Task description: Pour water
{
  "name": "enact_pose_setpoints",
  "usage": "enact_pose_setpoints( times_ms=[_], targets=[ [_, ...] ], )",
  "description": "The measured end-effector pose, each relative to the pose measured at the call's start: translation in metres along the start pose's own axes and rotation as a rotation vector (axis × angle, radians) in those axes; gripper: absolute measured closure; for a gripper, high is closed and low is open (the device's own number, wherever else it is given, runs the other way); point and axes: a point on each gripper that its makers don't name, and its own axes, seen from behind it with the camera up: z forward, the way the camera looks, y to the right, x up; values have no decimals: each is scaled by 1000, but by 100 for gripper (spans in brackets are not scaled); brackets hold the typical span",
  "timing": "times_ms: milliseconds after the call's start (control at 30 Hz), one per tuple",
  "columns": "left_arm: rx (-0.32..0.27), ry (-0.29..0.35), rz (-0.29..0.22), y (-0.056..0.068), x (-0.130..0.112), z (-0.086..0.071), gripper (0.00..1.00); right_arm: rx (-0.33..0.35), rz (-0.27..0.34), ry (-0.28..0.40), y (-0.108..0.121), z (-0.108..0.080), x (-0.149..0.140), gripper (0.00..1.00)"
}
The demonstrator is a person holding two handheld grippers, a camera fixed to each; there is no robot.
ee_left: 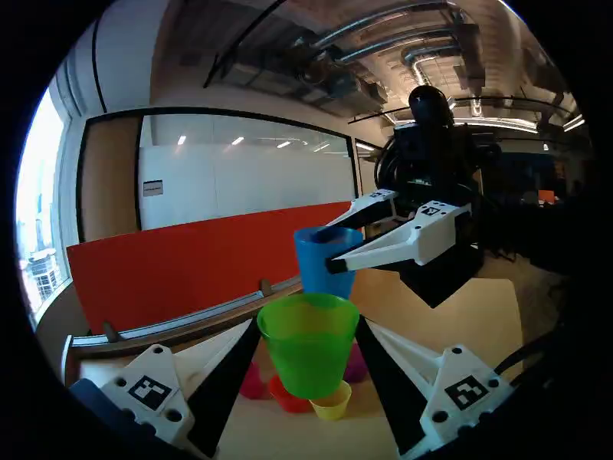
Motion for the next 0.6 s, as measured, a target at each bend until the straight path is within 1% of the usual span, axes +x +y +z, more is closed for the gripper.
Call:
enact_pose_setpoints(
  times_ms=[300, 600],
  targets=[
    [7, 0, -1, -1, 0, 1, 12, -6, -14, 80, -3, -4, 8, 8],
    [13, 0, -3, 0, 0, 2, 12, -7, 10, 133, -6, -7, 10, 7]
  ],
)
